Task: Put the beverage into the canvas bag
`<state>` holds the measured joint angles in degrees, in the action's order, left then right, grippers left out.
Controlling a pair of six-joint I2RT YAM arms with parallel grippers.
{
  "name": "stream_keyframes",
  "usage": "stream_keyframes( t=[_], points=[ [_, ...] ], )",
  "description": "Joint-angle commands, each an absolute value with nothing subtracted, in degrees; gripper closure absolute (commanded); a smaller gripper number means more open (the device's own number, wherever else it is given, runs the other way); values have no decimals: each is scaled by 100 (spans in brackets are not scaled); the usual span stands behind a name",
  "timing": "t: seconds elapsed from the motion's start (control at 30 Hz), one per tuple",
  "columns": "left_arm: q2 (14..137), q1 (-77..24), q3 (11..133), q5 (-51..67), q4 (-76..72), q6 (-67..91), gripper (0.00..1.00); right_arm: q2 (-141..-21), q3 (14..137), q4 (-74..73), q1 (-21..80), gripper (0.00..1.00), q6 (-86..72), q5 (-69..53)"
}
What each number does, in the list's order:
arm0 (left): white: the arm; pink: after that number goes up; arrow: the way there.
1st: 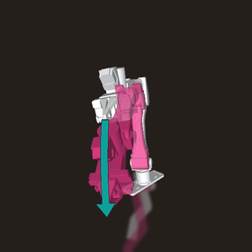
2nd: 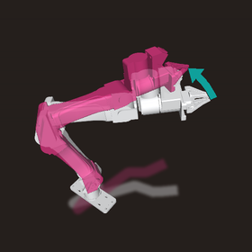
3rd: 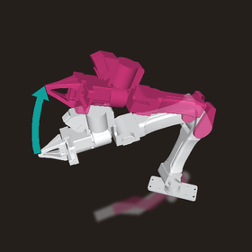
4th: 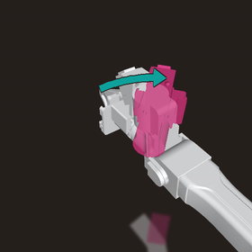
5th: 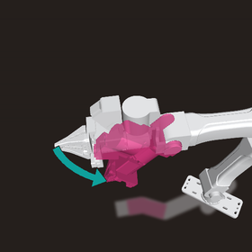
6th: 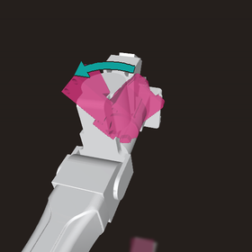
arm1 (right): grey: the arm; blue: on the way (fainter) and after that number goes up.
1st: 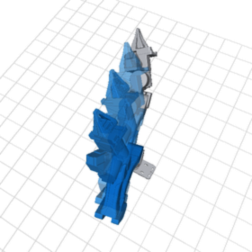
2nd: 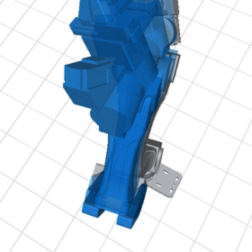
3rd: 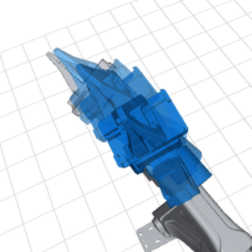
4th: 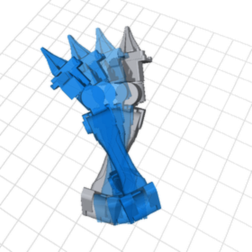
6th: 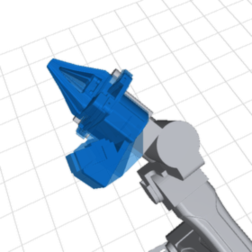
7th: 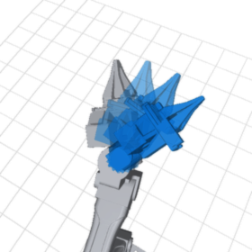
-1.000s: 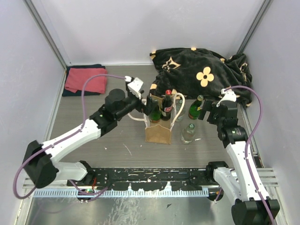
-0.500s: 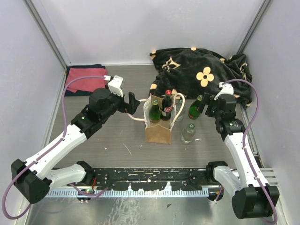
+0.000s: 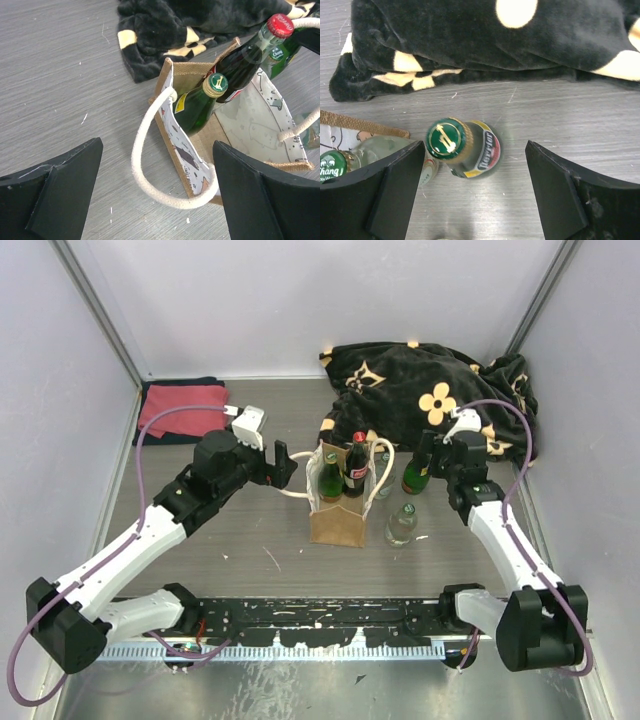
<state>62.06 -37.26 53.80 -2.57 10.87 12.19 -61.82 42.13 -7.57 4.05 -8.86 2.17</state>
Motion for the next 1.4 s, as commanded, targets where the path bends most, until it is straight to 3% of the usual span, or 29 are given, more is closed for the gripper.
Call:
stream_keyframes(
  t=[0.0,0.13,0.23,0.53,1.37],
  points=[
    [6276,-3691,5298,-334,989,1251,2,-6436,4098,284,683,15,-763,528],
    [6331,-3670,5294,-335,950,1265,2,-6733,3959,672,923,22,-796,808],
    [6362,-3661,5308,-329,949,1265,2,-6872,3878,828,993,33,-833,927],
    [6396,-3644,5287,-284,971,1309,2,-6334,3339,1329,1005,98,-827,1501],
    [6219,-3646,5383,-208,1176,1418,3,-5668,6610,-602,1009,99,-659,1511]
  ],
)
